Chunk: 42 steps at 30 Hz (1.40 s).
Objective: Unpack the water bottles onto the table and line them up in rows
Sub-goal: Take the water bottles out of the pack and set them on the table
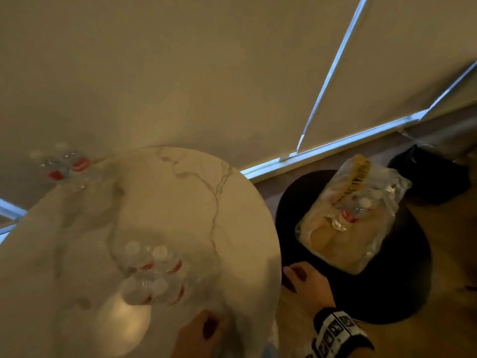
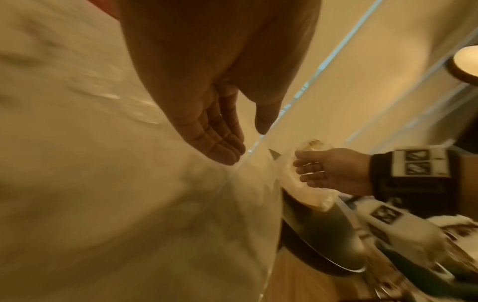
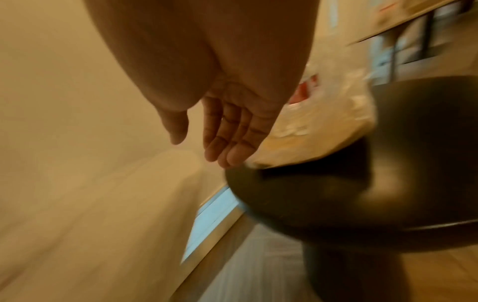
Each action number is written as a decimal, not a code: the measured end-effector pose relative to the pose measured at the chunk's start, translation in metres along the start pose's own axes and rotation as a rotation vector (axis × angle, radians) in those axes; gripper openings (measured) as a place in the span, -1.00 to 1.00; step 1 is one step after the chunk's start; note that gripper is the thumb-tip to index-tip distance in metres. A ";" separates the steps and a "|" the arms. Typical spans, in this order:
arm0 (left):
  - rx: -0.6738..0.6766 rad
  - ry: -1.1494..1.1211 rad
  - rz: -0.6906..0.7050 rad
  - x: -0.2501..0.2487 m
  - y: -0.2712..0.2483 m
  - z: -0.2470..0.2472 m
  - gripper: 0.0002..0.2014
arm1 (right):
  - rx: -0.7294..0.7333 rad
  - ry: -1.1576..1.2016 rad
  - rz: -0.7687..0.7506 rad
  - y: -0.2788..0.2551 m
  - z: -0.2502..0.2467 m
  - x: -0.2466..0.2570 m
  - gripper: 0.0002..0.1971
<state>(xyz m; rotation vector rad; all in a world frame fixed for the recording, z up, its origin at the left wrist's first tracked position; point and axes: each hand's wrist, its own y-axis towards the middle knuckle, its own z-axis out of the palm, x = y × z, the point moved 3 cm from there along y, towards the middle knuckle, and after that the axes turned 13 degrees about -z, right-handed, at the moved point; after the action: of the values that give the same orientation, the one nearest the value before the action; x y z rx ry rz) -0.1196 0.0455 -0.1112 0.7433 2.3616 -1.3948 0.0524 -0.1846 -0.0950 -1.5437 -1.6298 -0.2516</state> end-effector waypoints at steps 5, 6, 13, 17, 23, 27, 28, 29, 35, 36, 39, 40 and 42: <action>0.203 0.031 0.246 -0.146 0.034 0.081 -0.93 | -0.362 0.265 0.221 0.079 -0.085 -0.069 -0.65; 0.251 0.037 0.296 -0.178 0.044 0.098 -0.86 | -0.407 0.331 0.231 0.097 -0.097 -0.078 -0.53; 0.089 0.267 0.389 -0.335 0.122 0.198 -0.73 | -0.551 0.191 0.145 0.188 -0.140 -0.108 -0.41; 0.038 0.246 0.277 -0.368 0.159 0.224 -0.64 | -0.550 0.278 0.153 0.176 -0.146 -0.102 -0.49; 0.151 0.105 0.417 -0.374 0.191 0.245 -0.56 | -0.497 0.300 0.096 0.123 -0.141 -0.106 -0.47; 0.116 0.040 0.506 -0.379 0.160 0.225 -0.67 | -0.488 0.275 0.018 0.094 -0.155 -0.085 -0.45; 0.120 0.030 0.551 -0.376 0.149 0.218 -0.65 | -0.475 0.265 0.004 0.086 -0.159 -0.078 -0.45; 0.131 0.040 0.603 -0.374 0.135 0.209 -0.60 | -0.452 0.245 -0.006 0.077 -0.162 -0.074 -0.46; 0.263 0.042 0.525 -0.299 0.072 0.141 -0.33 | -0.293 0.103 -0.123 0.009 -0.145 -0.037 -0.46; 0.268 0.026 0.510 -0.280 0.059 0.126 -0.36 | -0.266 0.098 -0.149 -0.003 -0.136 -0.028 -0.46; 0.212 -0.068 0.475 -0.213 0.018 0.081 -0.40 | -0.169 0.097 -0.232 -0.040 -0.096 0.005 -0.49; 0.187 -0.112 0.448 -0.187 0.010 0.068 -0.40 | -0.131 0.107 -0.242 -0.051 -0.079 0.015 -0.52; 0.128 -0.197 0.388 -0.130 -0.006 0.040 -0.40 | -0.036 0.134 -0.246 -0.073 -0.037 0.033 -0.55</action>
<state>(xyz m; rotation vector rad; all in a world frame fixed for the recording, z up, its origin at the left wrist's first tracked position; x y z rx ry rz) -0.0162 -0.0282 -0.0614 0.9869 1.8696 -1.3828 0.0074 -0.2014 -0.0204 -1.3216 -1.7144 -0.5087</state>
